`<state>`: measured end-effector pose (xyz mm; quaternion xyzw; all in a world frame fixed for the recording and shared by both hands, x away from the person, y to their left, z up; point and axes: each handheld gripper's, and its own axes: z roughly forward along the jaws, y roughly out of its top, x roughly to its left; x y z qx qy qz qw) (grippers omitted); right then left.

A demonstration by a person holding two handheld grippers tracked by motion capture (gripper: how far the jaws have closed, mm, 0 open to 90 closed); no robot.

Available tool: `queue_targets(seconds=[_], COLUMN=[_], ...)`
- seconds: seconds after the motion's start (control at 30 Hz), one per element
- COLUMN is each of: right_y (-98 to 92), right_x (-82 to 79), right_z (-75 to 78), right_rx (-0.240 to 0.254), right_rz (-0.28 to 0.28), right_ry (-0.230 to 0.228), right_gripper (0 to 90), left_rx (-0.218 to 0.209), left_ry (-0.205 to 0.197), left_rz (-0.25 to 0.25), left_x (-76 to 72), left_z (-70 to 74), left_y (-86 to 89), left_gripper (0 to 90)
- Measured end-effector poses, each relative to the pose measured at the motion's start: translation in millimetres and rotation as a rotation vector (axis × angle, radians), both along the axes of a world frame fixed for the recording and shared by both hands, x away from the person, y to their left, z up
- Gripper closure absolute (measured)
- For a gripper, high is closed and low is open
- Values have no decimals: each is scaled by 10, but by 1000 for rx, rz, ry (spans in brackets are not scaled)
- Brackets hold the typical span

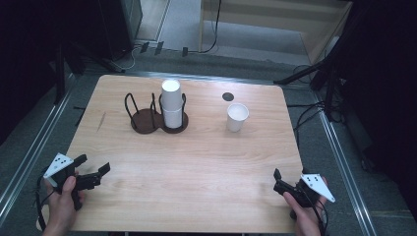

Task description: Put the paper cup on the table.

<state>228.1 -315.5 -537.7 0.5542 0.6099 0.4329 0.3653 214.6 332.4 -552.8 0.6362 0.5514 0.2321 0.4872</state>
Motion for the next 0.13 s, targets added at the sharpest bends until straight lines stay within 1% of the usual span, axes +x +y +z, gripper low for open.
queue_targets(seconds=[0.07,0.1,0.13], right_y=[-13,-13,-23], right_x=[-51,-51,-70], right_z=[-9,-9,-15], right_rx=[-7,-7,-13], right_rz=[1,1,-1], right_ry=[9,9,31], right_gripper=[9,9,9], left_rx=[0,-2,-1], left_ry=[1,1,2], left_rz=[0,0,-2], left_x=[1,2,3], left_z=[0,0,0], left_y=[1,2,2], left_gripper=[0,0,0])
